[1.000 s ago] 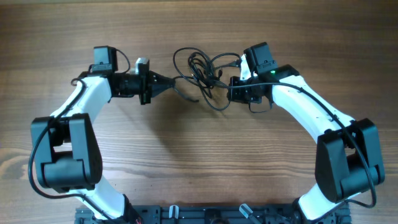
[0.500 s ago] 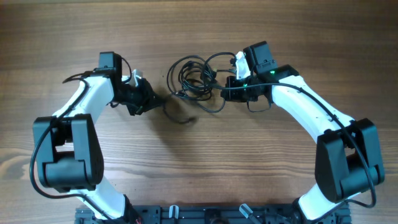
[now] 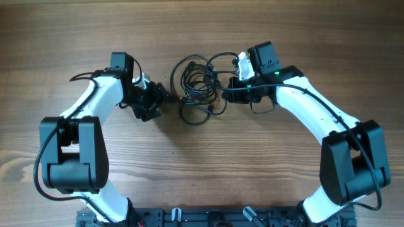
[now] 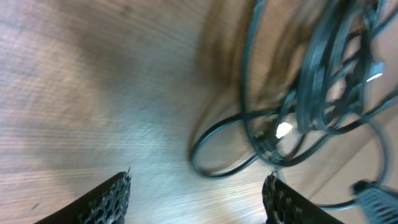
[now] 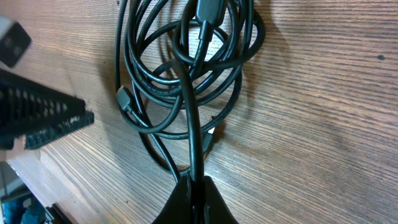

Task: Untangle cables
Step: 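Carry a separated cable far right with the right gripper and release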

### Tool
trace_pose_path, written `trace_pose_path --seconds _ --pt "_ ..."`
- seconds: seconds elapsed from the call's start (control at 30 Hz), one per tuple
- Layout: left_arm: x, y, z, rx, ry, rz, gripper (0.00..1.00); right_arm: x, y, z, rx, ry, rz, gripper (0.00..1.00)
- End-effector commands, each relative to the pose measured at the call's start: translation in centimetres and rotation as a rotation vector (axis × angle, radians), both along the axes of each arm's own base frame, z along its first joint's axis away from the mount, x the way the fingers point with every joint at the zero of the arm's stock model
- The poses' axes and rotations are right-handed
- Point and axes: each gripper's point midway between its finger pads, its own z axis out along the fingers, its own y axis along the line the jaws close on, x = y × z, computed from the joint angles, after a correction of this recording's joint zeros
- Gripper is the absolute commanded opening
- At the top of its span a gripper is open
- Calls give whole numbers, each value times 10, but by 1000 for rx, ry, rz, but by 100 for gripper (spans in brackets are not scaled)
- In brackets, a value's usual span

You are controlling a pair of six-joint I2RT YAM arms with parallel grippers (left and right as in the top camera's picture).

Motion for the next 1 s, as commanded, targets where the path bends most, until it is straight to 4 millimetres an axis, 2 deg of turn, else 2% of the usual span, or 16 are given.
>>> trace_pose_path --seconds 0.0,0.2,0.4,0.57,0.73,0.87,0.97 --pt "22 -15 17 -53 -51 55 70 0 4 10 38 -36 52 4" --pt "51 -27 8 116 -147 155 71 -17 25 27 179 -58 211 4" --pt "58 -31 3 212 -186 188 71 -21 27 26 173 -64 239 4" --pt "66 -33 -18 206 -173 204 70 -26 36 26 175 -70 265 4" --pt "75 -48 -29 128 -185 181 70 -26 36 26 175 -68 265 4" --pt "75 -52 -30 123 -188 171 63 -26 36 26 175 -69 265 4" --pt "71 -57 -31 125 -183 158 50 -26 36 26 175 -69 265 4"
